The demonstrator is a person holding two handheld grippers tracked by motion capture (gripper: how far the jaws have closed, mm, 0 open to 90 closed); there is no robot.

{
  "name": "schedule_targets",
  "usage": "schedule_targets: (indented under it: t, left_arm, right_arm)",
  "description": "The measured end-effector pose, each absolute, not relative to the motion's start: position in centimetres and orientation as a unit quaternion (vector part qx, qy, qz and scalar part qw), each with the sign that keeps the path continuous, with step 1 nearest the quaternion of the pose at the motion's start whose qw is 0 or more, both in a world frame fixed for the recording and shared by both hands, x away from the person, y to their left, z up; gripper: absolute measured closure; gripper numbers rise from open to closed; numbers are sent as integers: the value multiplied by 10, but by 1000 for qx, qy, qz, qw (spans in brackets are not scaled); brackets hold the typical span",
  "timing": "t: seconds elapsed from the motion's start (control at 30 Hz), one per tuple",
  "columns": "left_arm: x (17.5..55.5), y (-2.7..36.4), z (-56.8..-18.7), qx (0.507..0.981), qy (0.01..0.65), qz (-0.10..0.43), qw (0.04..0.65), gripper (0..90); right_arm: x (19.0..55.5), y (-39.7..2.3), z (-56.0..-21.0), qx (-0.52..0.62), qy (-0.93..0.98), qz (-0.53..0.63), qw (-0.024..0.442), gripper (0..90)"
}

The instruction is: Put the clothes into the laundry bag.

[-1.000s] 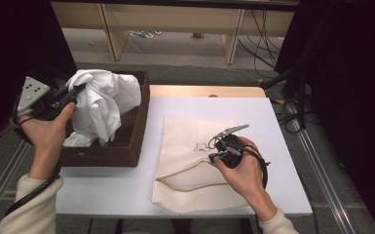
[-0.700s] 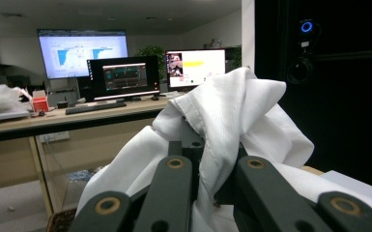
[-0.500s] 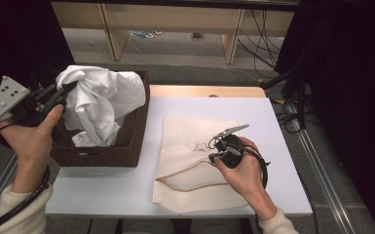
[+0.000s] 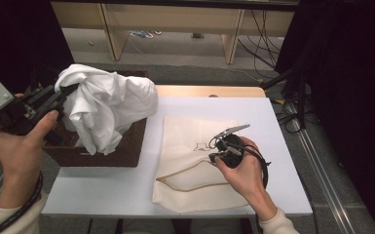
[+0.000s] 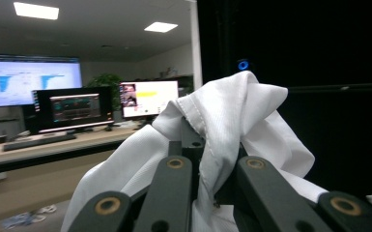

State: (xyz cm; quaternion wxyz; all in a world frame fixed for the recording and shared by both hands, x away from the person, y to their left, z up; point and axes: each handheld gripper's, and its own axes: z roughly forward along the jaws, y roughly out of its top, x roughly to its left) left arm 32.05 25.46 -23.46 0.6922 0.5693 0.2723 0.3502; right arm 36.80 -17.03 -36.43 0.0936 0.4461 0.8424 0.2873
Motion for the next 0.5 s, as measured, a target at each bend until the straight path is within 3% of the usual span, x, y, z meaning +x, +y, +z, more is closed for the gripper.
schedule_targets:
  t: [0.5]
  left_arm:
    - [286,216,-222,612,192,270,718,865]
  right_arm:
    - [365,-172,-360,442,840,298,101,900]
